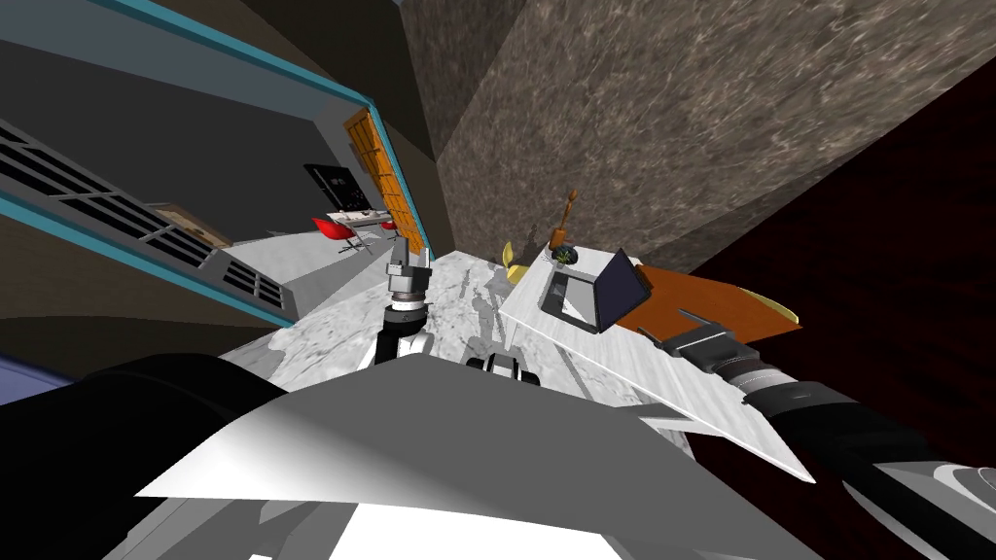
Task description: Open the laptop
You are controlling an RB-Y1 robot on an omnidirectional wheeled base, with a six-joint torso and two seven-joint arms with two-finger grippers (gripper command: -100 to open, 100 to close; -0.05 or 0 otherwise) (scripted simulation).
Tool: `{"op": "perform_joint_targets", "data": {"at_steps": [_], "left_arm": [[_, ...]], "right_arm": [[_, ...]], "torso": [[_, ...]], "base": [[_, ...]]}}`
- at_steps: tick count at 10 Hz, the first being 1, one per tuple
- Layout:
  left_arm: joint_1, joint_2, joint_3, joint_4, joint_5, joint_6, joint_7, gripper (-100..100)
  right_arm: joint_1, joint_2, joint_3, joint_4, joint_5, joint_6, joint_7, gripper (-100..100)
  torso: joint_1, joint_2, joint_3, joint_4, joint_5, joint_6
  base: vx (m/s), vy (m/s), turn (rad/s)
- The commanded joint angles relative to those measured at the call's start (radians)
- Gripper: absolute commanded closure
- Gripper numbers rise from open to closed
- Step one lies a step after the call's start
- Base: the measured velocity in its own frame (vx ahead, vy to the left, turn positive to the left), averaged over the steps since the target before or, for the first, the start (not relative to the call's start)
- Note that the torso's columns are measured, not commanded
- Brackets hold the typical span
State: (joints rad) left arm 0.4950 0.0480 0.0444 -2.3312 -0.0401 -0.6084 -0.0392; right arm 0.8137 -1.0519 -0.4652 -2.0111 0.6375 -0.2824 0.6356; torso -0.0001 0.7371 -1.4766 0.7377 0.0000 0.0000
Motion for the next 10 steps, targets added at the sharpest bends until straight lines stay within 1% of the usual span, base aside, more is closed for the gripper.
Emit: {"op": "perform_joint_targets", "data": {"at_steps": [1,4,5,6,7,8,9,10], "left_arm": [[0.000,0.000,0.000,0.000,0.000,0.000,0.000,0],[0.000,0.000,0.000,0.000,0.000,0.000,0.000,0],[0.000,0.000,0.000,0.000,0.000,0.000,0.000,0],[0.000,0.000,0.000,0.000,0.000,0.000,0.000,0],[0.000,0.000,0.000,0.000,0.000,0.000,0.000,0],[0.000,0.000,0.000,0.000,0.000,0.000,0.000,0],[0.000,0.000,0.000,0.000,0.000,0.000,0.000,0],[0.000,0.000,0.000,0.000,0.000,0.000,0.000,0]], "right_arm": [[0.020,-0.078,-0.030,0.018,0.046,0.020,0.030,-100],[0.039,-0.143,-0.057,0.034,0.091,0.036,0.059,-100],[0.036,-0.128,-0.051,0.028,0.080,0.033,0.050,-100],[0.036,-0.130,-0.051,0.028,0.082,0.035,0.053,-100],[0.036,-0.130,-0.051,0.028,0.082,0.034,0.052,100],[0.083,-0.172,-0.082,0.026,0.105,0.052,0.067,100],[0.107,-0.192,-0.094,0.024,0.117,0.059,0.074,100],[0.107,-0.192,-0.094,0.024,0.117,0.059,0.074,100]], "torso": [[0.000,0.001,0.000,0.000,0.000,0.000],[-0.001,0.002,0.001,0.001,0.000,0.000],[0.000,0.001,0.001,0.000,0.000,0.000],[-0.001,0.002,0.001,0.001,0.000,0.000],[-0.002,0.003,0.002,0.001,-0.001,0.000],[-0.001,0.002,0.002,-0.001,-0.003,0.000],[0.002,-0.002,0.000,-0.005,-0.005,0.002],[0.002,-0.006,-0.002,-0.008,-0.007,0.000]], "base": [[0.048,0.060,0.022],[0.046,0.047,0.017],[0.022,0.025,0.004],[0.005,0.005,0.000],[0.008,-0.004,0.000],[0.087,0.068,-0.107],[0.121,0.143,-0.177],[0.070,0.139,-0.068]]}}
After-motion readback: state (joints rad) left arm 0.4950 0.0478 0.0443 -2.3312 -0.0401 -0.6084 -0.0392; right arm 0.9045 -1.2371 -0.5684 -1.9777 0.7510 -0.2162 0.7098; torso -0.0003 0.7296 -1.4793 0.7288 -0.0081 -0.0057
